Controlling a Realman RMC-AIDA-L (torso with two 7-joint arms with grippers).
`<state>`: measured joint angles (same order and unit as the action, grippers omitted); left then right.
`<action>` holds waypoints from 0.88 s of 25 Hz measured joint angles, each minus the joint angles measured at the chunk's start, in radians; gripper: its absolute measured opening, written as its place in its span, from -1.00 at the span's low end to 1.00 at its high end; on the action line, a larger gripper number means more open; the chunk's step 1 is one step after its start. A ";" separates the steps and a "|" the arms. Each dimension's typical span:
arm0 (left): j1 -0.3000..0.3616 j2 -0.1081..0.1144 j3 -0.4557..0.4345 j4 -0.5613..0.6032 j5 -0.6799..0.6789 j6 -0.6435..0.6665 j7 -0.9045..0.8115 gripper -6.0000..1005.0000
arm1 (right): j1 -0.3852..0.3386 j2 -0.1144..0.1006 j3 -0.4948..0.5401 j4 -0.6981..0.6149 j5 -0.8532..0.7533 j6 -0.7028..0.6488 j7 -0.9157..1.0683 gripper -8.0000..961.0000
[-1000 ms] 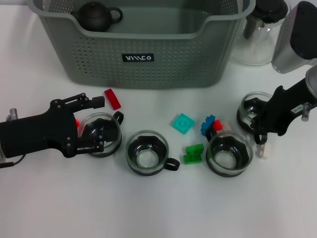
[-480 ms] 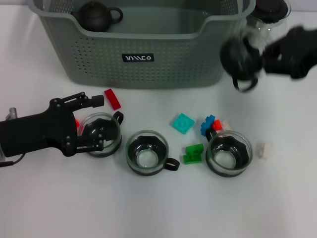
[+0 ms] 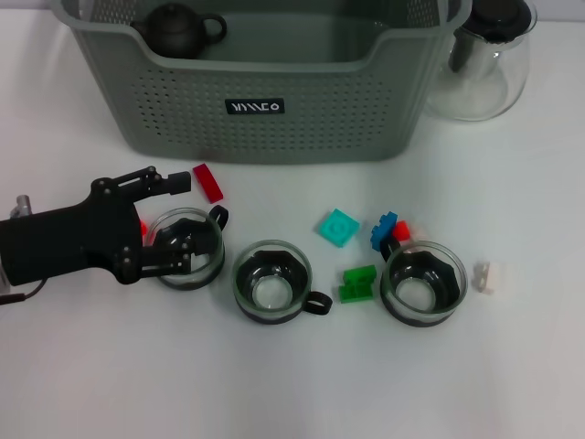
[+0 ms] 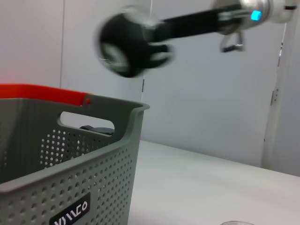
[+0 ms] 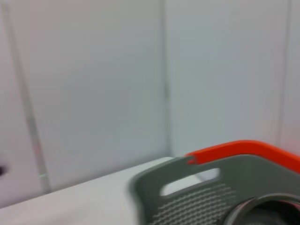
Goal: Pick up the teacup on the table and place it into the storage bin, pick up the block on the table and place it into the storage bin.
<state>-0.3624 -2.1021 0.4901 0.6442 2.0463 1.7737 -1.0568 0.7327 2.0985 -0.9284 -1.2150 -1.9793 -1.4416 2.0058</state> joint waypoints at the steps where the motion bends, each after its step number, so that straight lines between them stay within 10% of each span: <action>1: 0.000 0.000 0.001 0.000 0.000 0.000 0.000 0.68 | 0.025 -0.003 -0.052 0.026 -0.010 0.095 0.037 -0.87; 12: -0.004 -0.007 0.001 -0.002 -0.001 -0.017 0.000 0.68 | 0.504 -0.007 -0.183 0.544 -0.541 0.564 0.479 -0.86; 22: -0.001 -0.009 0.001 -0.004 -0.005 -0.018 0.000 0.68 | 0.550 -0.006 -0.208 0.778 -0.605 0.686 0.491 -0.86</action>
<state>-0.3637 -2.1116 0.4908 0.6401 2.0415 1.7556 -1.0568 1.2830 2.0923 -1.1368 -0.4366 -2.5843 -0.7553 2.4969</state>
